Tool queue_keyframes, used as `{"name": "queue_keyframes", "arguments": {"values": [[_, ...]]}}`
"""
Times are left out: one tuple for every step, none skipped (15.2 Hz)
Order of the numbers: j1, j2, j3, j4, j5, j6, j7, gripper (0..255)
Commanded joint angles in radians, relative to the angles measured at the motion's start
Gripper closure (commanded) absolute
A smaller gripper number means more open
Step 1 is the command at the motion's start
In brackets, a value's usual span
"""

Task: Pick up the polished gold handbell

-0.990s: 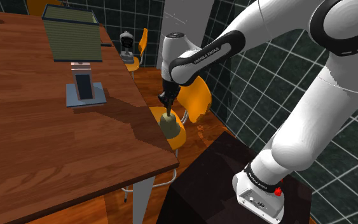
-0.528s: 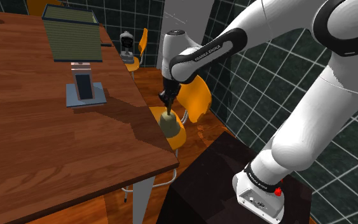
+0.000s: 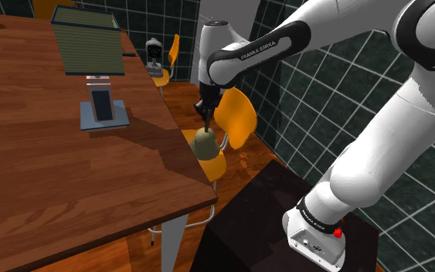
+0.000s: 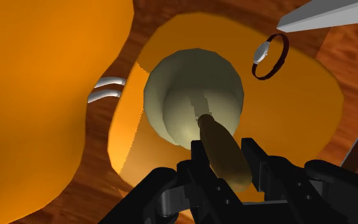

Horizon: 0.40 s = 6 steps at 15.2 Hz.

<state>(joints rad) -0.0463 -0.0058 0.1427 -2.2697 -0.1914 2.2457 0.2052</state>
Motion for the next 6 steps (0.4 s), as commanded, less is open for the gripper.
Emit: {"name": "queue_keyframes", "arguments": {"values": [[0.002, -0.019, 0.002, 0.01, 0.008, -0.028, -0.005, 255], [0.002, -0.026, 0.002, 0.016, 0.011, -0.041, -0.009, 255], [0.002, -0.033, 0.002, 0.022, 0.014, -0.054, -0.012, 255], [0.003, -0.04, 0.002, 0.029, 0.017, -0.067, -0.015, 255], [0.003, -0.041, 0.002, 0.03, 0.017, -0.069, -0.016, 255], [0.003, -0.041, 0.002, 0.03, 0.017, -0.069, -0.016, 255]]}}
